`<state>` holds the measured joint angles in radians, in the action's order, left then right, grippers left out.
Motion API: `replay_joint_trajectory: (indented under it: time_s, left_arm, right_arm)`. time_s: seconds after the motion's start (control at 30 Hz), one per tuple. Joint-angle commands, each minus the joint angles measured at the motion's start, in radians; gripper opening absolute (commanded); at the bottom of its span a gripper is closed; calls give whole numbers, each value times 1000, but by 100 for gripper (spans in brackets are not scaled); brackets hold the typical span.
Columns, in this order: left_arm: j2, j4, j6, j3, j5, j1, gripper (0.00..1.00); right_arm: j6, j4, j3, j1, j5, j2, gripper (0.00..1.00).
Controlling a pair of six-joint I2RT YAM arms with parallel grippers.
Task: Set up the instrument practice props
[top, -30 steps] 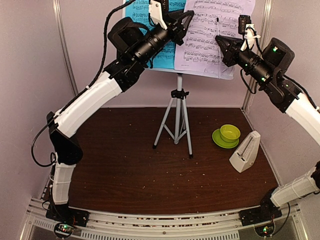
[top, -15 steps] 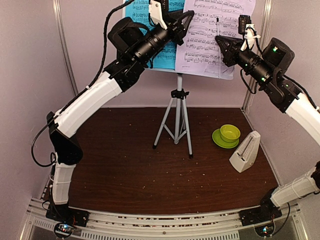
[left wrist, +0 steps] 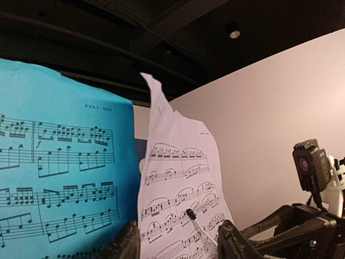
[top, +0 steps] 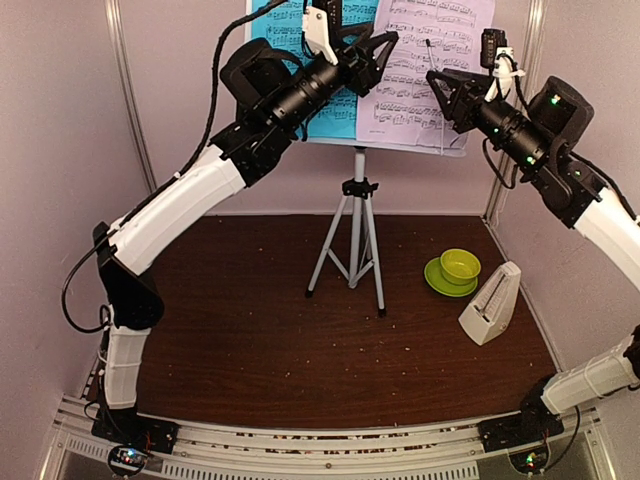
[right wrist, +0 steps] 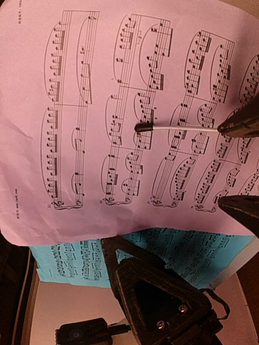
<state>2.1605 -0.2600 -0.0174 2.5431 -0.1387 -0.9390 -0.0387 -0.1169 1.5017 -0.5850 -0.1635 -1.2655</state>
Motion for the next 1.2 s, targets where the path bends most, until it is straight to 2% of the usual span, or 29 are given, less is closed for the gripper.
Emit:
replay_joint_trajectory:
  time_s: [0.0,0.07,0.13,0.23,0.37,0.7,0.93,1.17]
  left_arm:
    - [-90,-17,-24,-63,-5,-4,61]
    - [-143,-21,-48,-126,1,-6,77]
    - [-207,-55,-65,-219,19,-9,87]
    - [-293,-62,-78,-330,52,-9,90]
    - [-393,-43,-76,-463,78,-9,98]
    - [-612,18,-2,-784,243,-1,98]
    - [-772,67,147,-1035,297,32,98]
    - [-890,177,315,-1231,446,39,98]
  right_arm:
    - [-3,-15,-2,-5,23,44,41]
    - [-8,-7,-1,-6,34,58,49]
    - [-11,5,-1,-6,46,76,64]
    - [-8,39,-1,-5,73,104,80]
    - [7,136,2,-6,123,140,93]
    - [87,436,-46,5,341,284,96]
    - [316,765,-75,13,432,357,100]
    - [564,955,-207,17,537,482,100]
